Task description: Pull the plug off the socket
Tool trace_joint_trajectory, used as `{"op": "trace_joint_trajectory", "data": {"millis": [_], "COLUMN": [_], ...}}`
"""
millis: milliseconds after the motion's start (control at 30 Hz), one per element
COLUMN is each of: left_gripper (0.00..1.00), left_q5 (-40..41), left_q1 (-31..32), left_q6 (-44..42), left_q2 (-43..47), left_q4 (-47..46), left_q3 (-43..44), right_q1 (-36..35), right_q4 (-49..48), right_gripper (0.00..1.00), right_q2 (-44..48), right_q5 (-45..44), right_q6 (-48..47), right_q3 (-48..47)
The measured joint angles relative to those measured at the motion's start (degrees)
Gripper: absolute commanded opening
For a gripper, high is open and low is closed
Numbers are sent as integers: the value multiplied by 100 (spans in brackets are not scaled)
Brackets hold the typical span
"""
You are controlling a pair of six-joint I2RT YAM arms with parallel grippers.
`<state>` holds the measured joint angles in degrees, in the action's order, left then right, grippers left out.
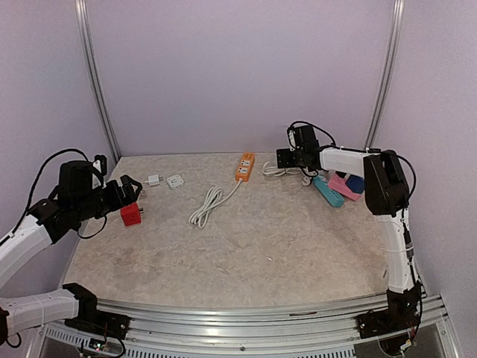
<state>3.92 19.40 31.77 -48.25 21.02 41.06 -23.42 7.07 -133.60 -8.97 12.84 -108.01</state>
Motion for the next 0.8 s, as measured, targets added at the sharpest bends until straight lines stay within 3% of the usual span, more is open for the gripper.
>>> {"op": "trace_joint_trajectory", "data": {"millis": [267,533,800], "left_gripper": [99,99,99], "left_q5": [7,66,63], "left_q1": [4,7,9], "left_q6": [-7,-7,-4], "left_q2": [28,74,120], "left_q4": [7,4,4], "left_q3": [0,0,0], "right_q1": [179,273,337], "right_q4": [105,341,-7], "right_gripper": [88,68,46], "right_q2": [-697,-977,-723], "right_q5": [-96,308,671], "right_q6": [-11,-15,15], "right_q3": [-658,-909,-181]}}
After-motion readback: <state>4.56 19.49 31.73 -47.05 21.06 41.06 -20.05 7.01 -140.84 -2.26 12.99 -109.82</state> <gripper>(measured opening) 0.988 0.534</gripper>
